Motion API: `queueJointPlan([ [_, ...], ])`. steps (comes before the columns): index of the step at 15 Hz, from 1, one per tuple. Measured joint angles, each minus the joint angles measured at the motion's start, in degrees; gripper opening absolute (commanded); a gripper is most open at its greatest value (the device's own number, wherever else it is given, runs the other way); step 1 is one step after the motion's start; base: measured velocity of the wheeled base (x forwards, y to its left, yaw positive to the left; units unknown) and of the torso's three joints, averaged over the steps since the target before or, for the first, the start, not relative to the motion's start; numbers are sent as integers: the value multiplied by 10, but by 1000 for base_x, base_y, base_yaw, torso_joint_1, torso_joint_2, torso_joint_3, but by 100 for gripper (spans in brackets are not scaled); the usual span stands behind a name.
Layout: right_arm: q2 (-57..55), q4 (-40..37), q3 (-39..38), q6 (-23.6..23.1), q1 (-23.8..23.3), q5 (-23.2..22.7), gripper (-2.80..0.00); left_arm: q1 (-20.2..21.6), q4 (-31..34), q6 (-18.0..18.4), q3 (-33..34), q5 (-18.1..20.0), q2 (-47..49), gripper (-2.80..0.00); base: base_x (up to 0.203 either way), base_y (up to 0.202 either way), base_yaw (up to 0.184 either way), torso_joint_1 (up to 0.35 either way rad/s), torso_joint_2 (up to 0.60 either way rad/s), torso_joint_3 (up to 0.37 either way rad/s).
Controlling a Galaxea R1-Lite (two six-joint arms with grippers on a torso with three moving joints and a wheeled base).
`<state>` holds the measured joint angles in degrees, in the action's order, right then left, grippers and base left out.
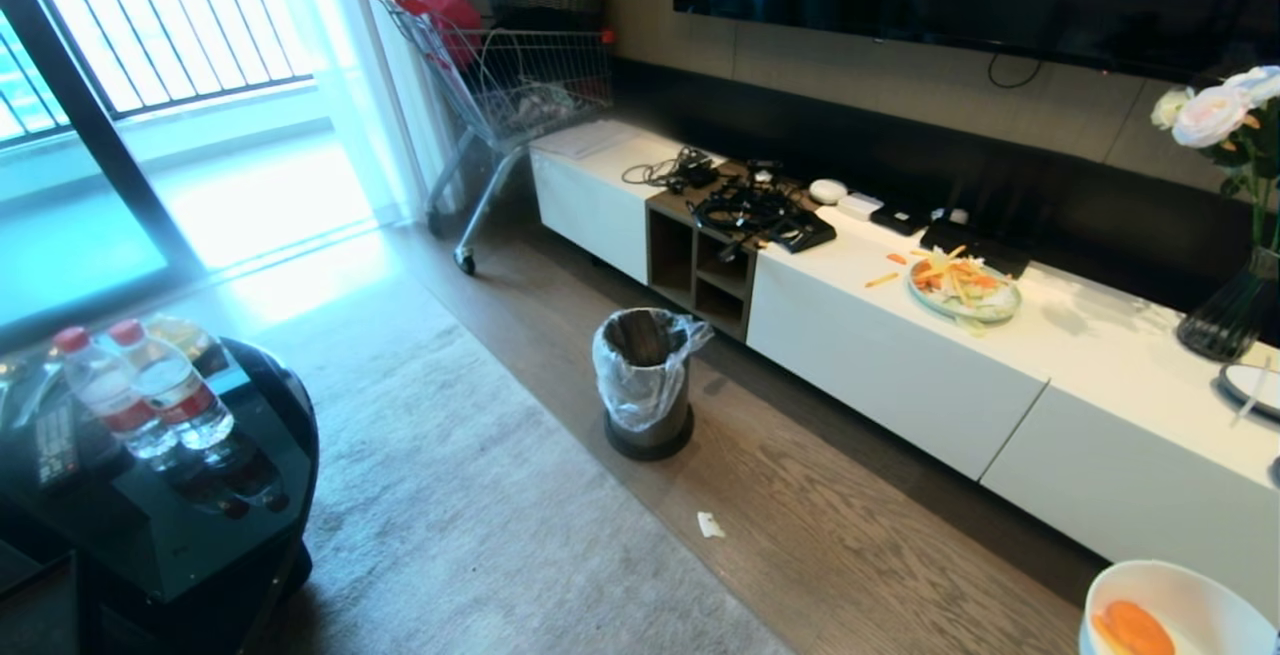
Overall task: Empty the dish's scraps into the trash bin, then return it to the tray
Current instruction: Move the bowl over the trash can
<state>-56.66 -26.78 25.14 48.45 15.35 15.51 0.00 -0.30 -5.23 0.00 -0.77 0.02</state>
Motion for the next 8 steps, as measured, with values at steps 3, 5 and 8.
queueJointPlan([
  [3,0,0,0,-1,0,0,-280,0,0,0,0,0,0,-280,0,0,0,0,0,0],
  [5,1,1,0,-1,0,0,-280,0,0,0,0,0,0,-280,0,0,0,0,0,0],
  [8,1,4,1,-1,0,1,-280,0,0,0,0,0,0,-280,0,0,0,0,0,0],
])
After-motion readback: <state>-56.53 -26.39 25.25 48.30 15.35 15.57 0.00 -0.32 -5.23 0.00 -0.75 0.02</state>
